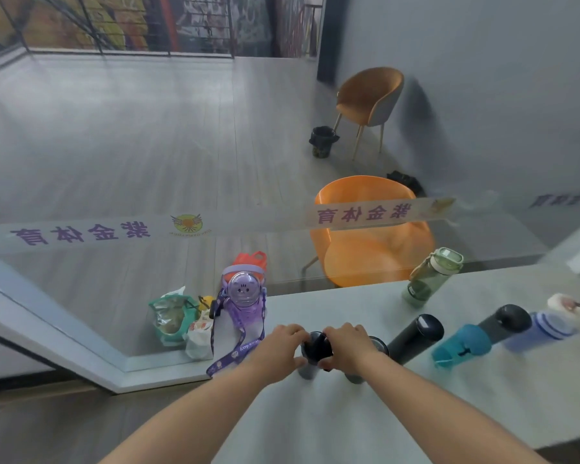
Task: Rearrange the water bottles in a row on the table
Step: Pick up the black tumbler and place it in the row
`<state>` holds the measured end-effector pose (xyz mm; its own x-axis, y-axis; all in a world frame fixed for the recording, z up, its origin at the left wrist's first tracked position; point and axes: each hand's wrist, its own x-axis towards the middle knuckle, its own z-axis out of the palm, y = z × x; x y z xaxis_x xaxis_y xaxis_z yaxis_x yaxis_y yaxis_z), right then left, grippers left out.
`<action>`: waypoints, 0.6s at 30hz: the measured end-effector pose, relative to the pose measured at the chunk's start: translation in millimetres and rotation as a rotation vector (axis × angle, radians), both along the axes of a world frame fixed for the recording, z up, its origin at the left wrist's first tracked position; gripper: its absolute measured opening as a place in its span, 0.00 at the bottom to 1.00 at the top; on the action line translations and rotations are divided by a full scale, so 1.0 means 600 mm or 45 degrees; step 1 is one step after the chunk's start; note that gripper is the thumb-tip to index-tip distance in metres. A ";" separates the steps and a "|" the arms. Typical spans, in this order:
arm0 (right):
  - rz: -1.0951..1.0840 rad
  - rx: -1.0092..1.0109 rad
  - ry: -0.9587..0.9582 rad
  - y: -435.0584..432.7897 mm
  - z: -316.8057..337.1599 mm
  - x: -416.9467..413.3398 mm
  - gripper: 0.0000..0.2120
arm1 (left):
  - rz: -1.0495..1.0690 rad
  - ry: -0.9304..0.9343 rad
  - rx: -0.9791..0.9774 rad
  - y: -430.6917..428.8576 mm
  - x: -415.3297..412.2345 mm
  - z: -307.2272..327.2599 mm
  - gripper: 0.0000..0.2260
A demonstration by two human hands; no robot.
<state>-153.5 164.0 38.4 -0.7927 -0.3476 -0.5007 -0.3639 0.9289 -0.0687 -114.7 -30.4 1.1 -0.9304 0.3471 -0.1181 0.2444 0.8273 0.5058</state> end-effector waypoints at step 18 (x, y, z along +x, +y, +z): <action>0.133 -0.415 0.090 -0.029 -0.032 -0.213 0.27 | 0.531 0.169 -0.098 0.007 -0.134 -0.023 0.12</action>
